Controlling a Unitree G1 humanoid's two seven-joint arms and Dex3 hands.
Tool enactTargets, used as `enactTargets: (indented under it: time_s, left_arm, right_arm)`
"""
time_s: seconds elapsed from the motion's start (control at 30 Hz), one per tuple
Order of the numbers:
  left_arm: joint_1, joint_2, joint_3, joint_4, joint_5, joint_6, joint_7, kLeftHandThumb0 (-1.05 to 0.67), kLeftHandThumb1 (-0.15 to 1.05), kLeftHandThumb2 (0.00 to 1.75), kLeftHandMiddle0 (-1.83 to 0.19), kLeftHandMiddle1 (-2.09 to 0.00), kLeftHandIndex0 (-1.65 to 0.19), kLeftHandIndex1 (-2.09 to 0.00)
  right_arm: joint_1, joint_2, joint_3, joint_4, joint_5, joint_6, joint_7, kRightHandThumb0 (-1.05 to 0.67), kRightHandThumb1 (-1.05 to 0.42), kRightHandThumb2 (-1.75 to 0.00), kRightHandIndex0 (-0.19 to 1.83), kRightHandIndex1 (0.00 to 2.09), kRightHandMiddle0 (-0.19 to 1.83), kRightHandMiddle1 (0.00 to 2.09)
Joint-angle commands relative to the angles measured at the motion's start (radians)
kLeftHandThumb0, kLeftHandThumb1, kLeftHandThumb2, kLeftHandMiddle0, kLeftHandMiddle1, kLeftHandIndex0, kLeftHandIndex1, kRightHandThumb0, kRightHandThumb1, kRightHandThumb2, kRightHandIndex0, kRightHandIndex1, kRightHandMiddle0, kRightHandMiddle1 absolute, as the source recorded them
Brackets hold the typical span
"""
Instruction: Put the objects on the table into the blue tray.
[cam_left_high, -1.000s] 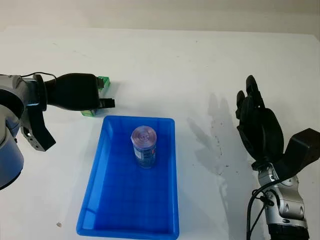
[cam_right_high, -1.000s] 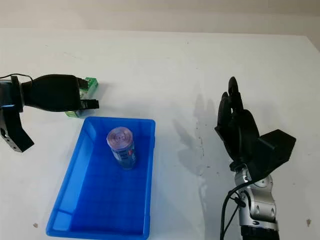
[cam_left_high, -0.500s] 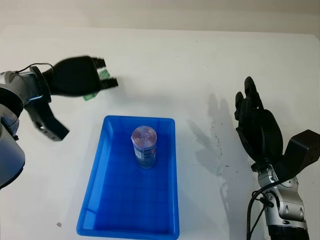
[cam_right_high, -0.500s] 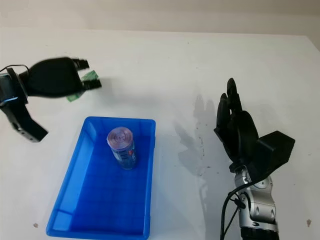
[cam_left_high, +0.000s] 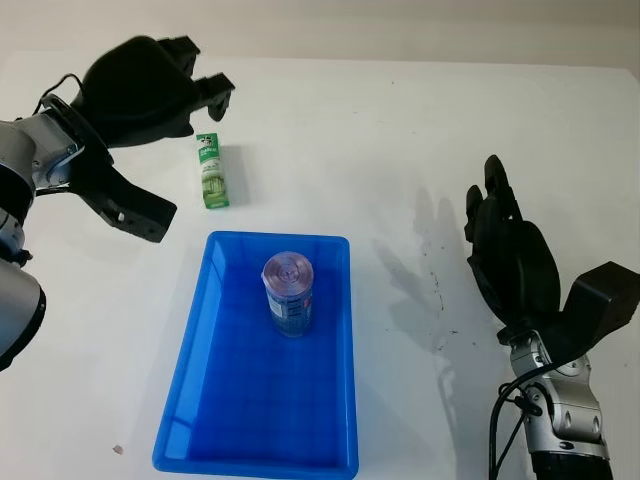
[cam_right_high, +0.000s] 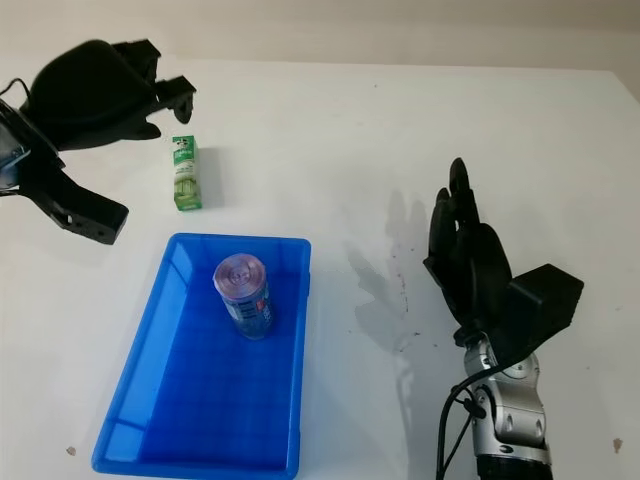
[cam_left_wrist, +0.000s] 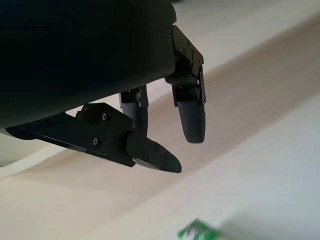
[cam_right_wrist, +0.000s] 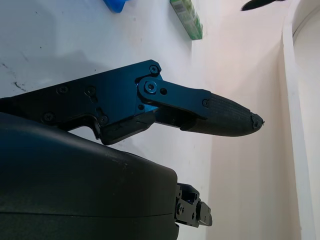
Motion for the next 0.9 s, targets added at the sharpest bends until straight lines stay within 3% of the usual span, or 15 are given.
enactTargets:
  time_s: [0.0, 0.2, 0.3, 0.33, 0.37, 0.43, 0.5, 0.67, 0.77, 0.87]
  left_arm:
    - [-0.006, 0.016, 0.038, -0.009, -0.028, -0.011, 0.0, -0.15, 0.94, 0.06, -0.4, -1.23, -0.43, -1.11]
    - [-0.004, 0.023, 0.068, -0.027, -0.037, -0.021, -0.014, -0.21, 0.94, 0.05, -0.4, -1.35, -0.45, -1.12]
    - [-0.011, 0.031, 0.052, -0.027, -0.01, -0.014, -0.047, -0.2, 0.92, 0.05, -0.43, -1.18, -0.42, -1.08]
    - [-0.014, 0.033, 0.048, -0.028, 0.0, -0.009, -0.061, -0.22, 0.91, 0.05, -0.45, -0.9, -0.37, -0.92]
    - [-0.021, 0.036, 0.032, -0.031, 0.026, 0.008, -0.076, -0.23, 0.91, 0.05, -0.48, -0.75, -0.38, -0.83]
    - [-0.044, 0.047, -0.065, -0.032, 0.163, 0.077, -0.021, -0.28, 0.83, 0.05, -0.43, -0.27, -0.3, -0.42]
    - [-0.063, 0.049, -0.144, -0.024, 0.272, 0.135, 0.025, -0.29, 0.81, 0.06, -0.34, -0.09, -0.24, -0.18]
    - [-0.073, 0.02, -0.325, 0.035, 0.482, 0.242, 0.115, -0.1, 1.02, 0.12, -0.1, -0.03, -0.01, -0.03]
    - [-0.064, 0.0, -0.372, 0.059, 0.521, 0.272, 0.144, -0.31, 1.04, 0.23, -0.04, -0.04, 0.03, -0.03]
    - [-0.06, -0.02, -0.405, 0.066, 0.54, 0.271, 0.15, -0.33, 1.05, 0.23, -0.03, -0.05, 0.02, -0.05]
  right_arm:
    - [0.001, 0.007, -0.001, 0.006, -0.002, -0.017, 0.0, -0.78, -1.05, -0.66, -0.19, 0.0, -0.19, 0.0]
    - [-0.004, 0.011, -0.002, 0.013, 0.003, -0.017, -0.007, -0.79, -1.05, -0.64, -0.19, 0.0, -0.19, 0.0]
    - [-0.005, 0.016, -0.001, 0.01, 0.009, -0.008, -0.011, -0.79, -1.05, -0.63, -0.19, 0.0, -0.19, 0.0]
    - [-0.005, 0.016, -0.002, 0.011, 0.012, -0.008, -0.01, -0.79, -1.05, -0.63, -0.19, 0.0, -0.19, 0.0]
    - [-0.005, 0.015, -0.002, 0.012, 0.013, -0.008, -0.008, -0.79, -1.05, -0.62, -0.19, 0.0, -0.19, 0.0]
    - [-0.004, 0.013, 0.0, 0.012, 0.008, -0.008, -0.01, -0.79, -1.05, -0.63, -0.19, 0.0, -0.19, 0.0]
    - [-0.003, 0.012, 0.0, 0.012, 0.007, -0.01, -0.009, -0.78, -1.05, -0.63, -0.19, 0.0, -0.19, 0.0]
    - [-0.001, 0.009, -0.002, 0.015, 0.007, -0.018, 0.001, -0.79, -1.05, -0.64, -0.19, 0.0, -0.19, 0.0]
    - [0.004, 0.008, -0.002, 0.004, 0.003, -0.01, -0.004, -0.79, -1.05, -0.64, -0.19, 0.0, -0.19, 0.0]
    - [0.009, 0.005, -0.001, -0.002, 0.003, -0.012, 0.002, -0.78, -1.05, -0.65, -0.19, 0.0, -0.19, 0.0]
